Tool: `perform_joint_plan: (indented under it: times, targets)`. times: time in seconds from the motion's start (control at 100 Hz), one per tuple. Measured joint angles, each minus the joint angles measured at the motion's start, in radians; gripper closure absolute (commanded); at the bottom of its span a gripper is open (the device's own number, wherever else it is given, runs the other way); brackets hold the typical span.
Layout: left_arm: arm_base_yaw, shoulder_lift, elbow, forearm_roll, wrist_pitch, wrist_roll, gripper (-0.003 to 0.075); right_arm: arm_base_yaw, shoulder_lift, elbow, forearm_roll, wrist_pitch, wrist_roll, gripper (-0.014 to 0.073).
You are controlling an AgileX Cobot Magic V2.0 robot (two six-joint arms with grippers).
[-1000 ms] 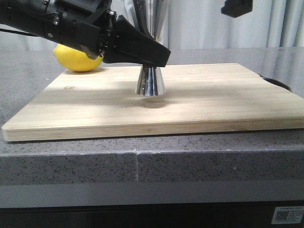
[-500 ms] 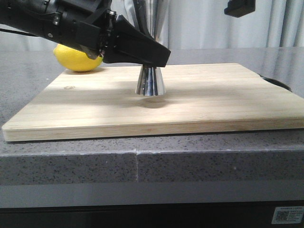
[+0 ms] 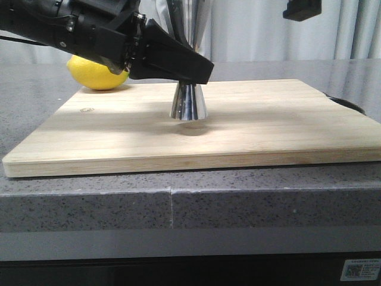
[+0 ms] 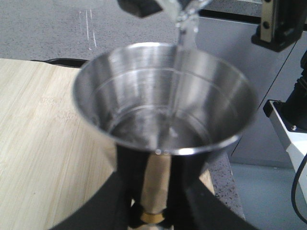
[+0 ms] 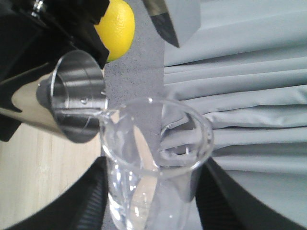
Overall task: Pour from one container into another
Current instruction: 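Keep tilting the beaker, pouring liquid into the jigger held by left gripper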
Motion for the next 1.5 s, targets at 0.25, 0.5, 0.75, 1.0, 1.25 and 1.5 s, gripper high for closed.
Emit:
perform_joint_plan:
  times: [0.25, 0.5, 0.75, 1.0, 1.25, 1.5]
  targets:
    - [0.000, 0.000, 0.000, 0.000, 0.000, 0.000, 0.0739, 0.000, 0.000, 0.000, -0.023, 0.000, -0.002, 0.0431]
    - [0.000, 0.000, 0.000, 0.000, 0.000, 0.000, 0.0739, 0.000, 0.000, 0.000, -0.040, -0.001, -0.002, 0.0431]
    - [0.000, 0.000, 0.000, 0.000, 0.000, -0.002, 0.0739, 0.000, 0.000, 0.000, -0.052, -0.001, -0.002, 0.0431]
    - [0.000, 0.000, 0.000, 0.000, 0.000, -0.002, 0.0739, 0.000, 0.000, 0.000, -0.065, -0.002, -0.002, 0.0431]
    - [0.000, 0.000, 0.000, 0.000, 0.000, -0.002, 0.0739, 0.000, 0.000, 0.000, -0.073, -0.005, -0.002, 0.0431]
    - [0.000, 0.000, 0.000, 0.000, 0.000, -0.002, 0.0739, 0.000, 0.000, 0.000, -0.083, -0.005, -0.002, 0.0431]
